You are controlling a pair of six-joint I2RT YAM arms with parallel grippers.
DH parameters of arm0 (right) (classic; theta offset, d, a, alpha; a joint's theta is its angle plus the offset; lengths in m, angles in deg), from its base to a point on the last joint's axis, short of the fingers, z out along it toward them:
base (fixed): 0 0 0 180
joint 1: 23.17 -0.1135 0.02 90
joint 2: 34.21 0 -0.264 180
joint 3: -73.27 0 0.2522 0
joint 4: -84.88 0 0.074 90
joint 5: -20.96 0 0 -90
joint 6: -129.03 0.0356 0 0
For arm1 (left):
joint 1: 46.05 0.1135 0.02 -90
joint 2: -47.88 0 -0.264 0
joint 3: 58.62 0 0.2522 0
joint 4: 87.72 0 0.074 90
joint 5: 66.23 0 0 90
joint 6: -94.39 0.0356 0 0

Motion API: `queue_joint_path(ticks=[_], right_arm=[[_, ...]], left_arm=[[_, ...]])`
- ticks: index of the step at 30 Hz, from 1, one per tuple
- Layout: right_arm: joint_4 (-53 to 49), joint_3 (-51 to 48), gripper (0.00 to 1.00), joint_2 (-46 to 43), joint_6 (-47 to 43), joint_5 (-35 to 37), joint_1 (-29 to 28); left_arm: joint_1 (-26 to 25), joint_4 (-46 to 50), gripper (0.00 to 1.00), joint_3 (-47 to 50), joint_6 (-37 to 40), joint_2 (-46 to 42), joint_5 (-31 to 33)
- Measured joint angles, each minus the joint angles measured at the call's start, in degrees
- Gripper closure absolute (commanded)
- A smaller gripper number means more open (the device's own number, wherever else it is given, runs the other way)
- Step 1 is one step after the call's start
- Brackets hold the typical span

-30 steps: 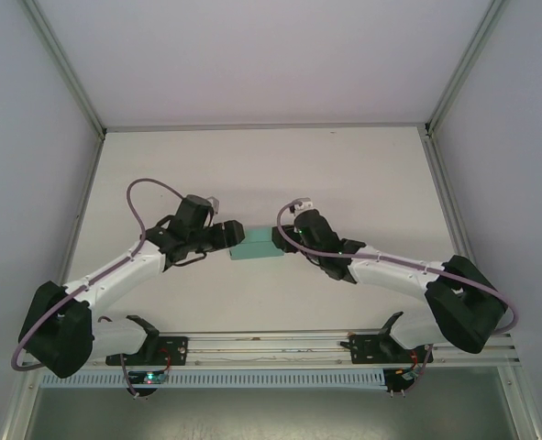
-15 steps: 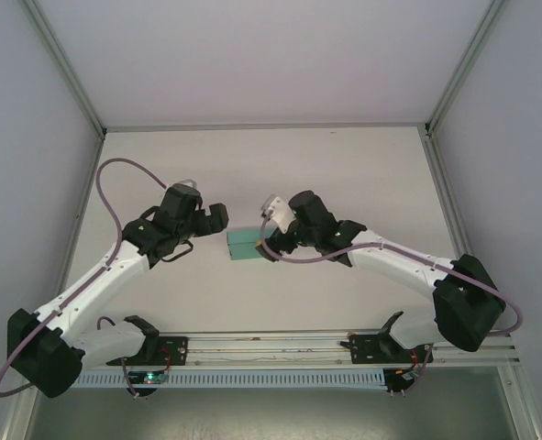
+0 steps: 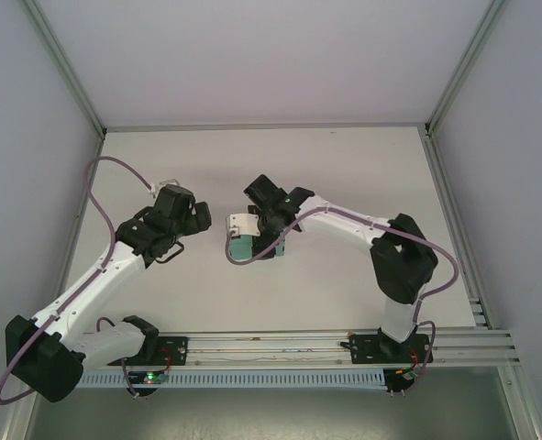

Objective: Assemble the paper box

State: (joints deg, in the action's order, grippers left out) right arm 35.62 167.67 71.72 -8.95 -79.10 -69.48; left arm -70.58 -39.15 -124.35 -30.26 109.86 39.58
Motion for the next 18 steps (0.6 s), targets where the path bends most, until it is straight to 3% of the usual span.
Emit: queue_joint_path(ticks=[5, 7, 10, 12, 18], right_arm=[[-2.8, 1.0, 0.35, 3.1, -0.2, 3.7, -0.9], [-2.8, 1.0, 0.37, 3.7, 0.1, 5.6, -1.6], [-1.1, 0.7, 0.43, 4.2, 1.0, 8.7, -2.7], [0.1, 0.2, 0.54, 4.2, 1.9, 10.7, -3.1], [5.7, -1.7, 0.67, 3.8, 4.1, 18.2, -3.7]], left_arm=[[0.7, 0.8, 0.0, 1.5, 0.0, -1.6, 0.9], [0.8, 1.2, 0.0, 1.9, 0.0, -2.4, 1.2], [0.9, 1.4, 0.0, 2.4, 0.0, -4.1, 1.2], [1.0, 1.7, 0.0, 2.9, 0.0, -5.5, 1.2], [1.0, 2.3, 0.0, 5.0, -0.1, -9.6, 1.2]])
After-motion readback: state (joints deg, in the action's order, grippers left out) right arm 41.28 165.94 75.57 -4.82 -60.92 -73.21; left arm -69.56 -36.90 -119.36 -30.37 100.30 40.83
